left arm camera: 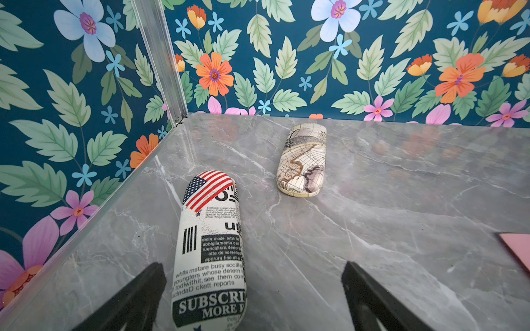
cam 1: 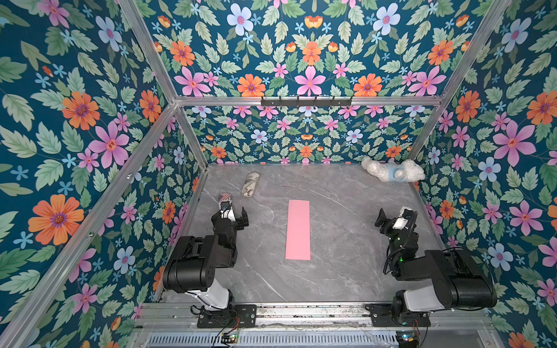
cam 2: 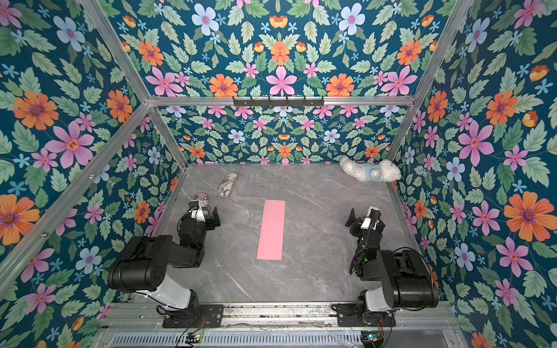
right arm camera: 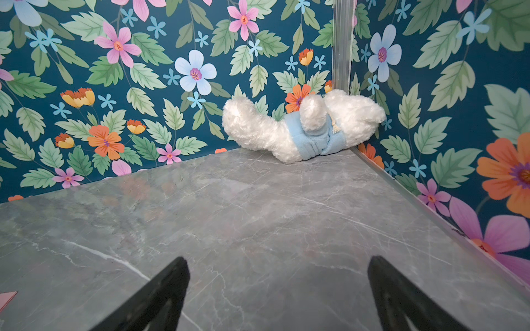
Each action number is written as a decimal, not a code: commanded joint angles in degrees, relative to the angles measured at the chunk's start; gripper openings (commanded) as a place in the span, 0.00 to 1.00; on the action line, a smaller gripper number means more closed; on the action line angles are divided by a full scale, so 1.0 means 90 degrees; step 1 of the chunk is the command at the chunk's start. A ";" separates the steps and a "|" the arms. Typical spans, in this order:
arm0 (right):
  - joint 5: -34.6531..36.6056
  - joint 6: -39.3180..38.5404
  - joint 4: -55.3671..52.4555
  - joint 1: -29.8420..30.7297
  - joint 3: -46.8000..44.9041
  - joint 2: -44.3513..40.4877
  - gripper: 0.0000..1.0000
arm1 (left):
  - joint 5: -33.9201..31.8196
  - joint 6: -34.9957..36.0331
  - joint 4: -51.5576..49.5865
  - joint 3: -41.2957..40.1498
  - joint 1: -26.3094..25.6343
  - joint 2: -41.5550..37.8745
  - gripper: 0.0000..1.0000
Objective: Fold the rectangular paper in half along the long edge
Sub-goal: Reset both arms
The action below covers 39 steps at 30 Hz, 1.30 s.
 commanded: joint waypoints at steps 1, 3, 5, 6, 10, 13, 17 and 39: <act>-0.0037 -0.0126 0.0107 0.0000 0.0017 -0.0004 0.99 | 0.0040 0.0040 -0.0050 0.0026 0.0002 -0.0008 1.00; -0.0032 -0.0127 0.0115 0.0000 0.0012 -0.0004 0.99 | 0.0034 0.0034 -0.0051 0.0026 0.0003 -0.0008 1.00; -0.0035 -0.0127 0.0120 0.0000 0.0015 -0.0004 0.99 | 0.0034 0.0040 -0.0050 0.0026 -0.0003 -0.0008 1.00; -0.0035 -0.0126 0.0120 0.0005 0.0013 -0.0004 0.99 | 0.0036 0.0039 -0.0053 0.0026 0.0005 -0.0007 1.00; -0.0037 -0.0121 0.0120 0.0000 0.0017 -0.0004 0.99 | 0.0038 0.0038 -0.0050 0.0026 -0.0002 -0.0007 1.00; -0.0034 -0.0127 0.0120 0.0000 0.0020 -0.0003 0.99 | 0.0041 0.0040 -0.0049 0.0026 0.0000 -0.0003 1.00; -0.0033 -0.0127 0.0120 0.0009 0.0020 -0.0002 0.99 | 0.0040 0.0040 -0.0051 0.0024 0.0005 -0.0008 1.00; -0.0724 0.0879 -0.3320 -0.0712 0.0739 -0.3782 0.99 | 0.0047 0.0040 -0.0058 0.0035 0.0005 -0.0003 1.00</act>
